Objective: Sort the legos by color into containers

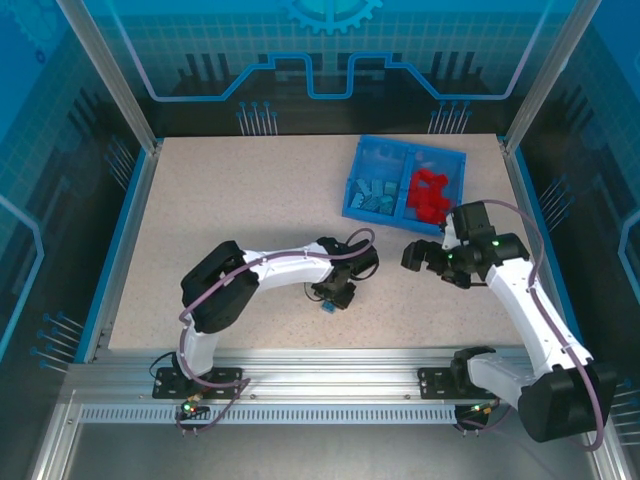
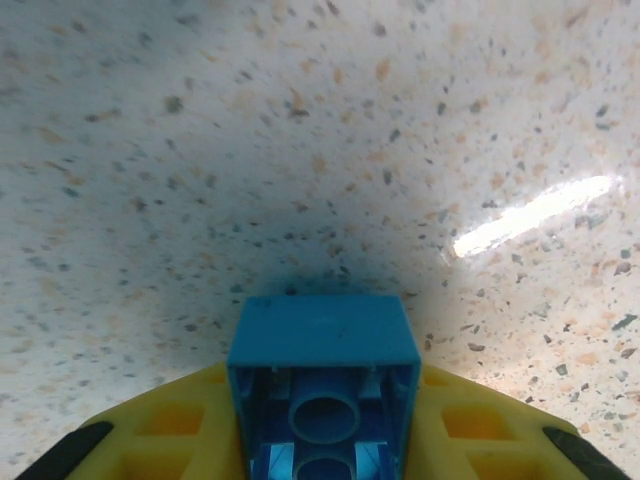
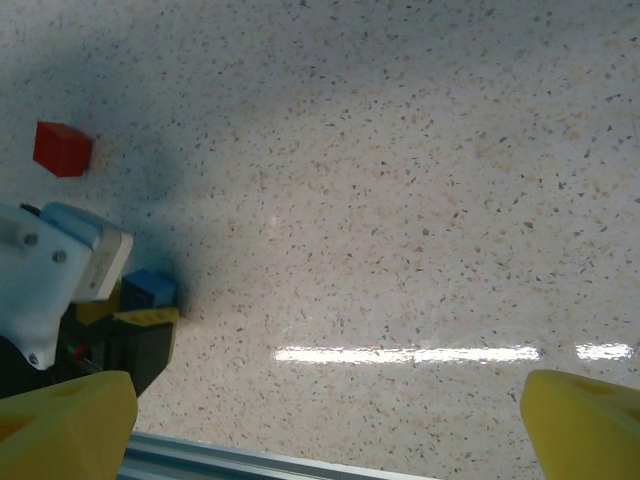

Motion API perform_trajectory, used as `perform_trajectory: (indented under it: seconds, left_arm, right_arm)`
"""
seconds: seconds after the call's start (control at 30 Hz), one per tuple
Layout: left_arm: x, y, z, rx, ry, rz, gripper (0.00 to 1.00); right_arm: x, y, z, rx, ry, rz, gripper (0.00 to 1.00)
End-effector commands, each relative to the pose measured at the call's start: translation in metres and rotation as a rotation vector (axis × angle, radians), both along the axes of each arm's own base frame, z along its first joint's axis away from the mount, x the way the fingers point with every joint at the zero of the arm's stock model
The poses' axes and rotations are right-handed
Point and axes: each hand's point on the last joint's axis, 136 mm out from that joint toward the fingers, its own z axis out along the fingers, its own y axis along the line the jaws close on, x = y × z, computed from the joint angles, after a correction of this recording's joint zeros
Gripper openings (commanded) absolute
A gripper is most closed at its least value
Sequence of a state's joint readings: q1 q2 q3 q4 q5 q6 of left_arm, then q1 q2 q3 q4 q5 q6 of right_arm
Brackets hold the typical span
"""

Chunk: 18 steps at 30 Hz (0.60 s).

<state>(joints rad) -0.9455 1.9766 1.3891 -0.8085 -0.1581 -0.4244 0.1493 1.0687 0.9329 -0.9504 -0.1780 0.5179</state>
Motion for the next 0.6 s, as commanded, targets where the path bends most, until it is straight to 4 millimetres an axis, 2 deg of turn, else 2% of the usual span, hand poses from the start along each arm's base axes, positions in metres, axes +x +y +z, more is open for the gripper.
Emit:
perform_trajectory:
  seconds: [0.0,0.13,0.23,0.37,0.43,0.57]
  left_arm:
    - [0.037,-0.023,0.078,-0.133,-0.198,0.042,0.27]
    - [0.08,-0.048,0.146,-0.24,-0.367,0.027,0.27]
    - [0.124,-0.057,0.177,-0.294,-0.471,0.06,0.27]
    - [0.183,-0.069,0.192,-0.342,-0.558,0.11,0.25]
    - [0.212,-0.076,0.192,-0.366,-0.595,0.137,0.25]
    - [0.255,-0.09,0.189,-0.433,-0.646,0.175,0.24]
  right_arm:
    - [-0.001,0.008,0.023,0.045,-0.08,0.072,1.0]
    - [0.009,0.019,0.047,0.102,-0.195,0.101,1.0]
    - [0.018,0.019,0.055,0.112,-0.231,0.076,1.0]
    - [0.028,0.016,0.057,0.101,-0.231,0.041,1.0]
    - [0.034,0.015,0.054,0.088,-0.227,0.033,1.0]
    - [0.046,0.007,0.053,0.031,-0.21,0.015,1.0]
